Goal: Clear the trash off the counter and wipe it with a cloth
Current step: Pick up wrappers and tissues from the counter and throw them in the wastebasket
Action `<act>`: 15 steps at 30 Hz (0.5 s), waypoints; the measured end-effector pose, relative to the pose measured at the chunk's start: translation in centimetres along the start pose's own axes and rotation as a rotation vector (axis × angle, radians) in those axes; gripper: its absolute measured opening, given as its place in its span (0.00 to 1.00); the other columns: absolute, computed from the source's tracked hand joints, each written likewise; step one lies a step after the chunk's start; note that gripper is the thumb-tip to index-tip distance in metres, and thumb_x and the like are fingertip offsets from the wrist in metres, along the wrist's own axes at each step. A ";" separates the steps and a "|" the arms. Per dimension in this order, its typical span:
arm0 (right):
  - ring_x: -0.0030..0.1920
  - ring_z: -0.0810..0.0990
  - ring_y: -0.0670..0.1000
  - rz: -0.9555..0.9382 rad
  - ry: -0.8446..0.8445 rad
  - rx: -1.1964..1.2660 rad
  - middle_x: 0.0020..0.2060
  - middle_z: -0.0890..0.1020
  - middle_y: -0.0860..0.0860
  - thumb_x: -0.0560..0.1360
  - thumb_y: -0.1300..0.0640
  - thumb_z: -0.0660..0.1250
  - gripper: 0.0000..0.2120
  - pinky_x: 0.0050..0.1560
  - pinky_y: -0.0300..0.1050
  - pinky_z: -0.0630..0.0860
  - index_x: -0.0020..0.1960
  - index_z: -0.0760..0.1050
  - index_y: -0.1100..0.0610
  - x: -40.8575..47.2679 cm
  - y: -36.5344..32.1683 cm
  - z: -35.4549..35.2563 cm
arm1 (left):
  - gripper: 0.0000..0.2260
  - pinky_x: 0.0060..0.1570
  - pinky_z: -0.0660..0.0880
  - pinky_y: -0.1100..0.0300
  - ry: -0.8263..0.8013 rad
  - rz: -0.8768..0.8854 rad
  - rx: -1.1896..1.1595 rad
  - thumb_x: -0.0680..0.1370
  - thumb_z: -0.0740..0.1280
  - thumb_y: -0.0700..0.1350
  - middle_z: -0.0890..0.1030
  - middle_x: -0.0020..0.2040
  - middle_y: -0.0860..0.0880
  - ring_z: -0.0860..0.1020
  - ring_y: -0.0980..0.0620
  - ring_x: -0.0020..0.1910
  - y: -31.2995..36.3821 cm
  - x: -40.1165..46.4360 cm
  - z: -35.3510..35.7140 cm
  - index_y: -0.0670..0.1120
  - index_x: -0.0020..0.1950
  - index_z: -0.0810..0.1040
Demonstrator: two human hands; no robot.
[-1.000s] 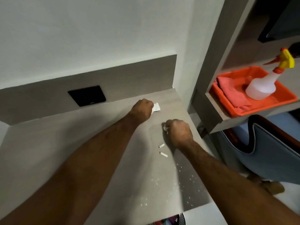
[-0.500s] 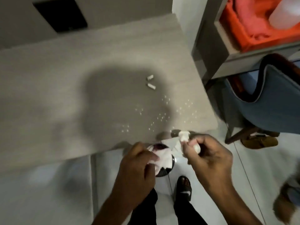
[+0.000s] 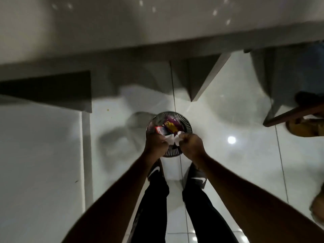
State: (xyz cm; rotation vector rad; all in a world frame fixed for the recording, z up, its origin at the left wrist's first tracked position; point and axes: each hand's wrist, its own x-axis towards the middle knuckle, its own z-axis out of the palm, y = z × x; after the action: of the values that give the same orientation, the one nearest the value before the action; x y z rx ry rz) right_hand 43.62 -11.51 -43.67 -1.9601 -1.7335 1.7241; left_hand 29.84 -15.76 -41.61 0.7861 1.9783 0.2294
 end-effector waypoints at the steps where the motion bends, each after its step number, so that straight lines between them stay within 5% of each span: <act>1: 0.60 0.80 0.61 0.013 -0.016 -0.013 0.56 0.84 0.60 0.74 0.62 0.67 0.12 0.62 0.47 0.75 0.56 0.82 0.60 1.2 0.3 0.7 | 0.17 0.53 0.73 0.69 -0.020 0.004 -0.002 0.75 0.65 0.32 0.84 0.58 0.40 0.80 0.44 0.60 -0.4 1.2 0.7 0.36 0.63 0.80; 5: 0.59 0.79 0.57 0.091 -0.098 0.111 0.63 0.80 0.58 0.77 0.65 0.63 0.18 0.50 0.34 0.75 0.66 0.77 0.58 4.3 0.5 2.0 | 0.22 0.71 0.70 0.46 -0.062 0.036 -0.118 0.75 0.63 0.24 0.76 0.68 0.33 0.74 0.38 0.69 -1.1 3.9 1.7 0.32 0.69 0.74; 11: 0.51 0.79 0.51 0.071 0.036 0.158 0.58 0.83 0.56 0.79 0.51 0.67 0.16 0.31 0.21 0.70 0.64 0.79 0.55 1.2 -2.0 0.7 | 0.21 0.70 0.68 0.62 0.083 0.155 0.040 0.77 0.64 0.35 0.76 0.71 0.44 0.75 0.47 0.70 -0.4 1.5 -1.6 0.46 0.70 0.77; 15: 0.47 0.81 0.40 -0.089 0.088 0.164 0.57 0.83 0.55 0.76 0.68 0.63 0.18 0.48 0.21 0.72 0.63 0.80 0.55 -6.7 -6.7 -3.5 | 0.18 0.65 0.78 0.51 0.152 0.416 0.091 0.78 0.65 0.38 0.82 0.65 0.40 0.81 0.45 0.62 3.2 -5.6 -6.6 0.41 0.68 0.77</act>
State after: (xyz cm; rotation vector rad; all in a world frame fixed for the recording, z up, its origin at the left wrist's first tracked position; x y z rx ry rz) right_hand 42.87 -11.50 -33.62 -1.8335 -1.5712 1.6659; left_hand 27.52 -15.66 -32.70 1.2702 1.9581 0.4570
